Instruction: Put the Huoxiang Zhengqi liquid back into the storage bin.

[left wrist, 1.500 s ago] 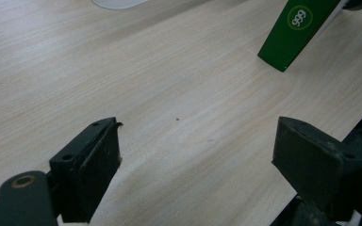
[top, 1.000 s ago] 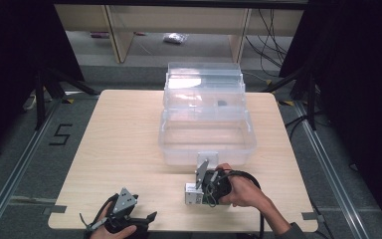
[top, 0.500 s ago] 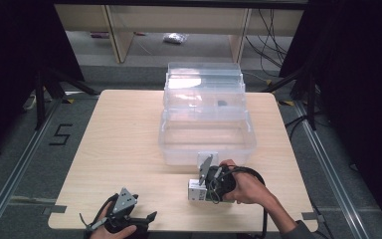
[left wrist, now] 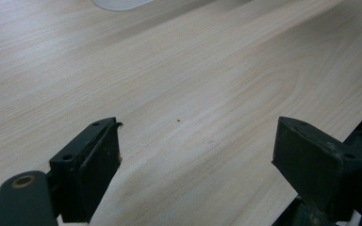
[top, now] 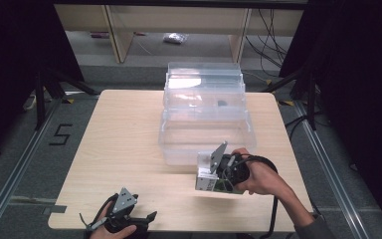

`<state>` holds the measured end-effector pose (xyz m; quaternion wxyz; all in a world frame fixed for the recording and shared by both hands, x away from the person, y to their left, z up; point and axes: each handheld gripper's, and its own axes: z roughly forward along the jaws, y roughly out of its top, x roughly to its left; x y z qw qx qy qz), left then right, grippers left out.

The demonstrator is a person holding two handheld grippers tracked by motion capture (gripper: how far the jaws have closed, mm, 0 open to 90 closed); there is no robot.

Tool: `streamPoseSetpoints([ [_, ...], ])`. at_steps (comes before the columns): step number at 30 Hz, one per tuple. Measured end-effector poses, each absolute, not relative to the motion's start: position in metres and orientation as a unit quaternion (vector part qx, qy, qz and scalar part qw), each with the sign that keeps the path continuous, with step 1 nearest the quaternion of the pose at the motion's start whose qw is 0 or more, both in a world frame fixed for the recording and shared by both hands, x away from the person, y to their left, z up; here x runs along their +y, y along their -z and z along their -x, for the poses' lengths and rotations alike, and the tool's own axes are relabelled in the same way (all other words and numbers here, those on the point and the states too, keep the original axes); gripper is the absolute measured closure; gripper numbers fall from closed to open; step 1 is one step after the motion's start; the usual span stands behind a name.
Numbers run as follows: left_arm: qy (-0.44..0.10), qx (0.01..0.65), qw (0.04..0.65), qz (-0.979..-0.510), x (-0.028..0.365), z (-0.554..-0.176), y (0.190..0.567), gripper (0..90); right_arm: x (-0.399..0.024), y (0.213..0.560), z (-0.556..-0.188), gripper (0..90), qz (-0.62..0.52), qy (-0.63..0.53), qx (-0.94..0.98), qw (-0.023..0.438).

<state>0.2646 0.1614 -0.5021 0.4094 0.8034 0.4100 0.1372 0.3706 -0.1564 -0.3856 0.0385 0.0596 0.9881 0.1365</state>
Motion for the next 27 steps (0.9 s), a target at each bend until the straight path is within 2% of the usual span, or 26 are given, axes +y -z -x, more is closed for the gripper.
streamPoseSetpoints([
  [9,-0.139,0.407,0.407,-0.806,0.162,-0.264,0.501,14.9,-0.17,0.353,-0.38,64.9,-0.08,-0.134,0.986,0.052],
  [27,-0.141,0.411,0.411,-0.801,0.162,-0.264,0.502,14.9,-0.178,0.321,-0.404,64.9,-0.083,-0.151,0.983,0.06],
])
